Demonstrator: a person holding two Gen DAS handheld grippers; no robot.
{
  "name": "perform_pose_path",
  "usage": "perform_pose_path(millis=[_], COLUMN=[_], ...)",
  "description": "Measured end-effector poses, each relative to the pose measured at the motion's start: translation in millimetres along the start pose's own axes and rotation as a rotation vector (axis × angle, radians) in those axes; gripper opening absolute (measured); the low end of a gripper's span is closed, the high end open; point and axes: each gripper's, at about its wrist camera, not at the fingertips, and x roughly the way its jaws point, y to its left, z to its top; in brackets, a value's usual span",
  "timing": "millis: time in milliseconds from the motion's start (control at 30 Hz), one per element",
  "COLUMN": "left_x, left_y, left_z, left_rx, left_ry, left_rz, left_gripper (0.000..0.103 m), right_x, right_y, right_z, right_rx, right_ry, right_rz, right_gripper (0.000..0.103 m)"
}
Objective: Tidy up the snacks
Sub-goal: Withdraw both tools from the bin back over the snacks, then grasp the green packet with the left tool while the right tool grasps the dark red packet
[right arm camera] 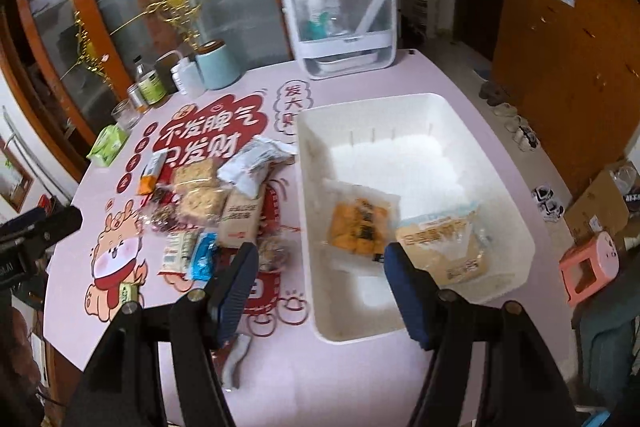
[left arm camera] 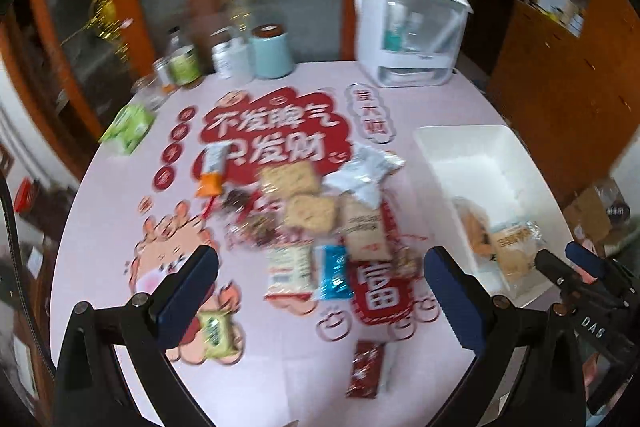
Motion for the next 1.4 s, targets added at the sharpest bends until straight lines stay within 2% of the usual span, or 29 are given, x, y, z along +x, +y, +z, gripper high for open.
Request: perform_pose_path(millis=[300,467,667,1033,1333,1400], left_x=[9.2,17.1,40.9,108.8,163.6,172.6], left_y=[69.6,103.4,126.6,152.4,175.3,178.2], left_z=[-28.0,-36.6,-49.2,-76.9,-106.6,-112.9], left_rx=[-0.054,-0.037,0.001,0.049,-0.030,-0.050], left_ry=[0.072,0.111,0.177,0.316,0.455,0.480], left_rz=[0.003,-0.008,-0.018,-0.030,-0.042,-0.039], left_gripper=[0.102,0.102,0.102,0.102,0.102,0.099], right_x=[4.8,10.4,28.7,84.7,126.6,132.8], right_y=[67.4,98.7,127.1,134.4,129.2,127.2], right_z=[-5.1,-12.4,-30.1,-83.7,-119.7,-125.5], right_rx=[-0.033,-0.036,-0.027,0.084,0.154,0.166], right_ry=[0.027,0.045,0.104,0.277,0.396,0.413], right_rz=[-0.003,-0.025,-0.062,-0.106,-0.117,-0.122], right_gripper=[0.066,0.066,0.066,0.066,0.066,0.066])
